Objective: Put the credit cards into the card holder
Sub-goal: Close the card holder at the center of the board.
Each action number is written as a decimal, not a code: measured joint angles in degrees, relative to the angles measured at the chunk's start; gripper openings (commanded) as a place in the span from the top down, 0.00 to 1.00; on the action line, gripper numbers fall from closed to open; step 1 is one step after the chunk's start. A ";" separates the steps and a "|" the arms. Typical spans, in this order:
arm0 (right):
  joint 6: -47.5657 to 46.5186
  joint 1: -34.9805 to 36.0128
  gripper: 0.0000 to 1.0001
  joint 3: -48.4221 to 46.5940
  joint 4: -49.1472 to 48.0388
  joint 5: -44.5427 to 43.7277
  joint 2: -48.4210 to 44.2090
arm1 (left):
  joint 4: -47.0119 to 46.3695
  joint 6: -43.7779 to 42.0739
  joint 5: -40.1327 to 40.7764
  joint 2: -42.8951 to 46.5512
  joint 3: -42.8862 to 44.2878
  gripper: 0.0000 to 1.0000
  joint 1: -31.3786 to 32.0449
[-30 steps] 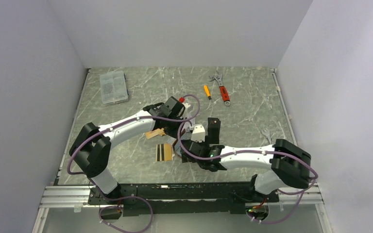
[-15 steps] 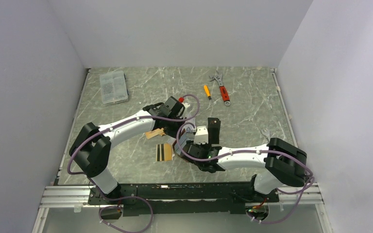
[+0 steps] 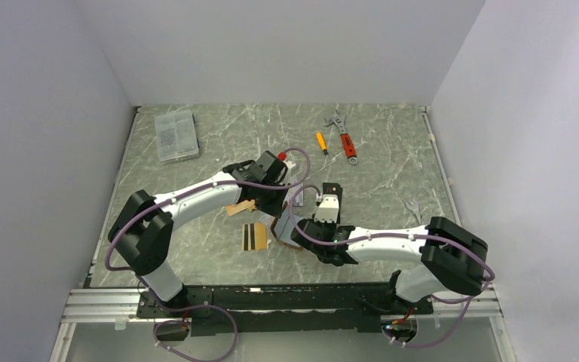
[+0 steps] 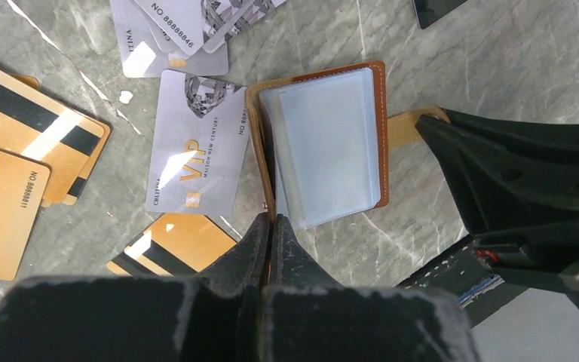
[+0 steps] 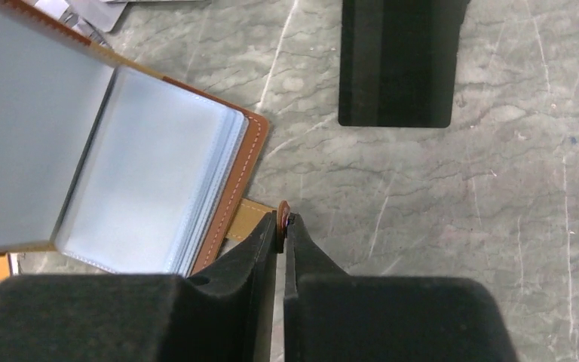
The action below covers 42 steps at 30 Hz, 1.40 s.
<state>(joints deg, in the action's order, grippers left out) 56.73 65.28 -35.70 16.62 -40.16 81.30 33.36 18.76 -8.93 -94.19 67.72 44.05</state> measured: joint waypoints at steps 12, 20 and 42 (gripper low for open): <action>2.60 -3.89 1.00 4.55 -2.60 2.91 -3.76 | -0.68 0.48 -0.81 -1.49 1.01 0.99 3.76; 3.74 -5.77 1.00 10.78 -10.51 4.85 -7.63 | -2.38 0.04 -6.21 -7.50 4.11 0.98 9.27; 3.30 -10.14 1.00 22.64 -25.29 14.80 -17.53 | -3.74 -13.90 -25.33 -11.61 4.28 0.11 6.27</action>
<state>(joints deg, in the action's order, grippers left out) 60.03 55.13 -13.06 -8.67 -25.36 63.77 29.63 4.86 -34.26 -105.80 72.01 50.33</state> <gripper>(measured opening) 0.049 0.962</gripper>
